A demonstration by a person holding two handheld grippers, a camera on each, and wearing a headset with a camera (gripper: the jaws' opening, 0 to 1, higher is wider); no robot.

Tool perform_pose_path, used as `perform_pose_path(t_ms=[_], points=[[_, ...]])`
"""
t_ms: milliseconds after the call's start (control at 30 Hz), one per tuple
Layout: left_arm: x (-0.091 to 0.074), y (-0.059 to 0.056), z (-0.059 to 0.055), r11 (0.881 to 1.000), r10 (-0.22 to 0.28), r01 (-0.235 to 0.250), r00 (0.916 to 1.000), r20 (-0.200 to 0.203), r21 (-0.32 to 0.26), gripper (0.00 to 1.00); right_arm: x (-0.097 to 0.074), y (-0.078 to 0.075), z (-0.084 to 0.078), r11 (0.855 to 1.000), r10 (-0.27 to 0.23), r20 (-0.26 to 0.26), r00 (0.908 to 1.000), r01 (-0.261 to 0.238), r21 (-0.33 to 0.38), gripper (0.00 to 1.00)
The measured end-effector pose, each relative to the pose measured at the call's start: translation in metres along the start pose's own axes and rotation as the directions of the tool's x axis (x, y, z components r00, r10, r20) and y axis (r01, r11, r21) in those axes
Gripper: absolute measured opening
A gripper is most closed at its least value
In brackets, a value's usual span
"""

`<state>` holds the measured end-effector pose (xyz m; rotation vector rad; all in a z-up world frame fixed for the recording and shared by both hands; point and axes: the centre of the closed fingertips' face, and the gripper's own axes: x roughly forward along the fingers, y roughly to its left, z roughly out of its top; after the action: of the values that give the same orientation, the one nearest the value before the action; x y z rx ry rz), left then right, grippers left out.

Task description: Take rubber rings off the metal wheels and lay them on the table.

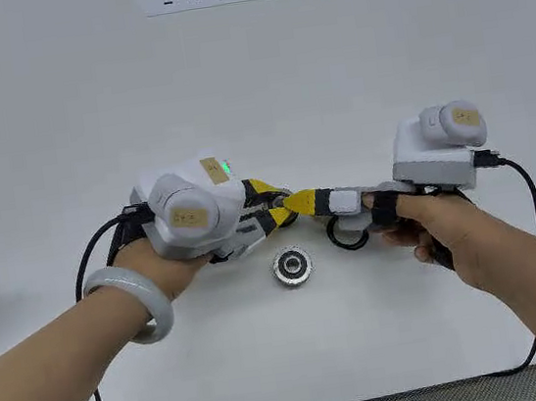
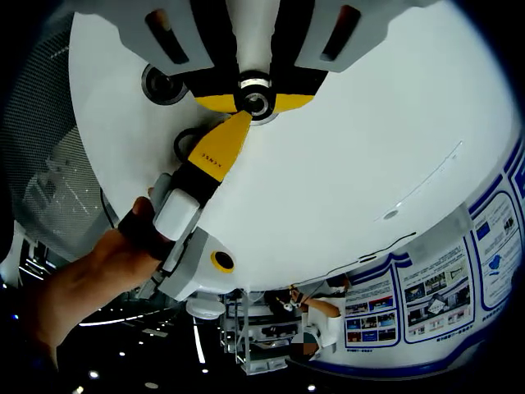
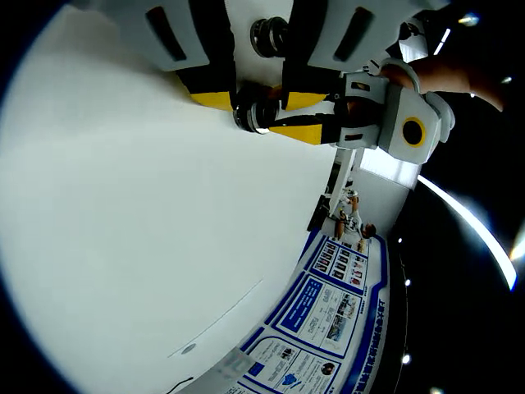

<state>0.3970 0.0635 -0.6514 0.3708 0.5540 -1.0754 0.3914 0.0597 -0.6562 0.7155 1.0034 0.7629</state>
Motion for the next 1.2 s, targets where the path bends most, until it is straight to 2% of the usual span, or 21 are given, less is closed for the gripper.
perform_pose_path(t_ms=[267,367,500,567,700,1200], points=[[0.0001,-0.0004,0.0002,1.0,-0.002,0.002,1.0,-0.001,0.001,0.13,-0.0018,0.005,-0.0005,1.0,0.011,-0.003,0.9999,-0.011,0.016,0.2],[0.0002,-0.0006,0.0004,1.0,-0.001,0.001,1.0,-0.002,0.001,0.13,-0.0032,0.0062,-0.0004,1.0,0.007,-0.003,1.0,-0.007,-0.008,0.2],[0.0001,-0.0005,0.0004,1.0,-0.001,0.001,1.0,-0.003,0.002,0.13,-0.0056,0.0041,-0.0001,1.0,0.0,-0.005,1.0,0.0,-0.018,0.17],[0.0002,-0.0006,0.0005,1.0,-0.001,0.001,1.0,-0.003,0.002,0.13,-0.0069,0.0027,0.0001,1.0,-0.005,-0.005,1.0,0.005,-0.028,0.11],[0.0002,-0.0006,0.0004,1.0,0.0,0.0,1.0,-0.003,0.0,0.13,-0.0062,0.0004,-0.0019,0.999,-0.015,-0.015,0.9998,0.014,-0.047,0.07],[0.0003,-0.0002,0.0004,1.0,-0.002,0.002,1.0,-0.003,-0.001,0.13,-0.0066,-0.0017,0.0007,0.998,-0.03,-0.008,0.9995,0.029,-0.058,0.02]])
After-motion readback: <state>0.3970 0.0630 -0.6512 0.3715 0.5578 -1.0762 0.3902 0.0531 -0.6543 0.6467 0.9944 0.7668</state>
